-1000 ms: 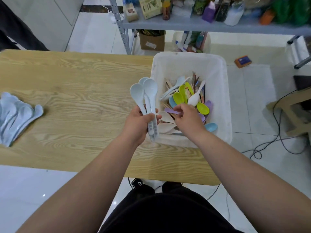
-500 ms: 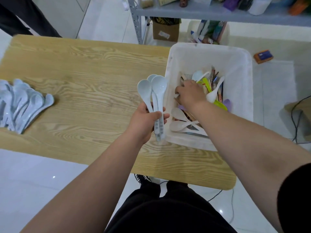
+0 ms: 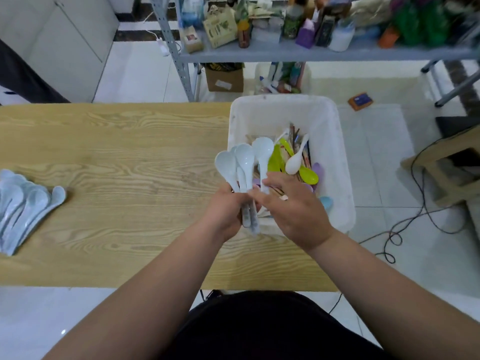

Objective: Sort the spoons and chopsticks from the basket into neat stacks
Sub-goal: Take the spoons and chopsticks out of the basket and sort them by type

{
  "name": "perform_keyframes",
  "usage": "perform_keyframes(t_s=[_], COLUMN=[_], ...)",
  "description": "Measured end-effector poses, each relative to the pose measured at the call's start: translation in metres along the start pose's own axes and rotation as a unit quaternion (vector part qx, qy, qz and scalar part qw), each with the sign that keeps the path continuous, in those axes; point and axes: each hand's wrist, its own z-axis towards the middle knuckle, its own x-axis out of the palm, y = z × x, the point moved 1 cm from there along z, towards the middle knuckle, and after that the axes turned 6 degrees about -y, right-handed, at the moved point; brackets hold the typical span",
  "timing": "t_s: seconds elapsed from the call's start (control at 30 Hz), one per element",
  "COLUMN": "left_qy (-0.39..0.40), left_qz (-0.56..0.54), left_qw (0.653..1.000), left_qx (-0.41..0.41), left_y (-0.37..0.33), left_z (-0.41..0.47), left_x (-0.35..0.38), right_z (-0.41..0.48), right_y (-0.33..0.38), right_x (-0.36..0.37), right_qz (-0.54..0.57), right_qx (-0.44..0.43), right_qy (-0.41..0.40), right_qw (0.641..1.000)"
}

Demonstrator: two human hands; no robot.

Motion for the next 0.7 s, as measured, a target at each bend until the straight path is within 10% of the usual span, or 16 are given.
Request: perform_keyframes(t_s=[0.53,0.7], left_qy=[0.041,0.066], left_qz=[-0.009,0.032], left_qw=[0.999,0.997], left_qx=[-0.023,0.004], left_y=[0.002,0.008], left_z=[-0.01,-0.011], left_x=[-0.012,-0.029], right_z=[-0.037,-0.047], right_y=[0.041,0.063], right_x=[0.008,0.009], right_qz=[-0.026,0.026], right_qx=[-0.023,0.105], right_qy=[0.052,0.044], right_qw=[0.998,0.993])
